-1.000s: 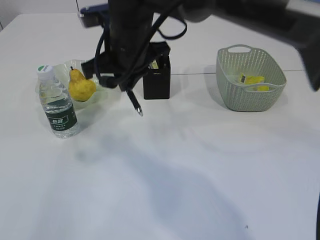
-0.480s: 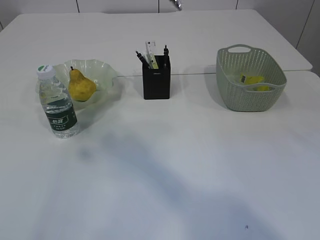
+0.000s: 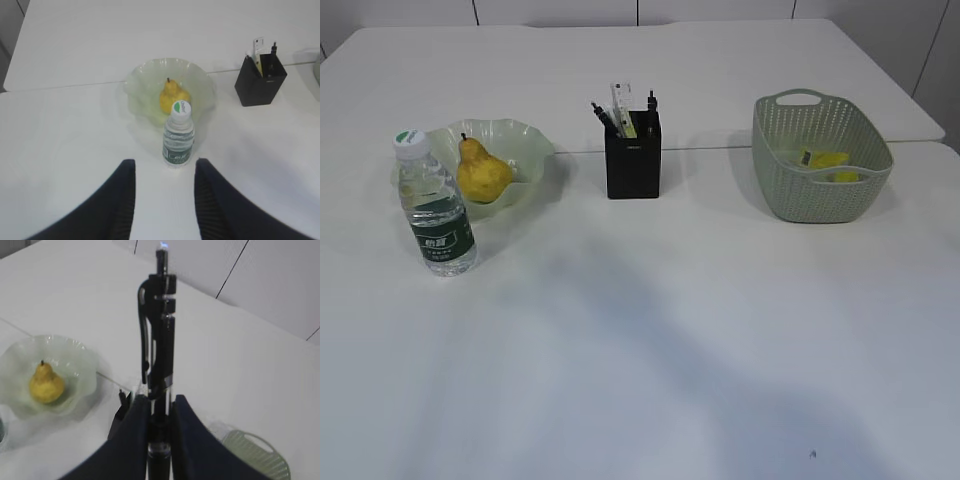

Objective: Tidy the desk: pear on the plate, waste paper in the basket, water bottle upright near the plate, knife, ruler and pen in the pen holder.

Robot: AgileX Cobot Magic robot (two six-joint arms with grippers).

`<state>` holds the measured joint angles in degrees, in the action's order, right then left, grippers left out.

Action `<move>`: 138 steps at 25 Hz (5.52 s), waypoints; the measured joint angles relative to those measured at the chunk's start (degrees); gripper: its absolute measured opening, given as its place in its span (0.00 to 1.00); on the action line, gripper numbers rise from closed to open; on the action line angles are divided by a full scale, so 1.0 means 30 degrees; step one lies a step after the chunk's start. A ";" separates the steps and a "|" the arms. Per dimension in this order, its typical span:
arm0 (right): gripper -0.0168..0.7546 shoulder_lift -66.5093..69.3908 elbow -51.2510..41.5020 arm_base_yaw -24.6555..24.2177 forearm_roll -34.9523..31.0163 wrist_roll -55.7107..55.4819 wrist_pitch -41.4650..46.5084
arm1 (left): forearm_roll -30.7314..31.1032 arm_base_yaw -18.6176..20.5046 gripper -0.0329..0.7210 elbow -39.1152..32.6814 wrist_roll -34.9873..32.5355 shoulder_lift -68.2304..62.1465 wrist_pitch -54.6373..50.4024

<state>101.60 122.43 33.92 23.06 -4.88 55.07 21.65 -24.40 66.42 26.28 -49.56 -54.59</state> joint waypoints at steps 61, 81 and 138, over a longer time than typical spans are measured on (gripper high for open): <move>0.13 1.1607 -0.6108 -0.5933 -0.0858 -0.6143 -2.5859 | 0.0686 0.0000 0.41 0.0000 0.0032 -0.2728 0.5205; 0.13 1.2696 -0.6075 -0.5933 0.1485 -0.6225 -2.5950 | 0.0726 0.0000 0.41 0.0000 0.0032 -0.2728 0.5335; 0.34 0.4500 -0.5518 -0.5933 -0.2205 -0.2642 -0.1843 | 0.0278 0.0000 0.41 0.0000 0.0067 -0.2247 0.7861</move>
<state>115.10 105.88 16.12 16.44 -12.81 49.54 22.48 -24.40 66.42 26.48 -56.31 -31.01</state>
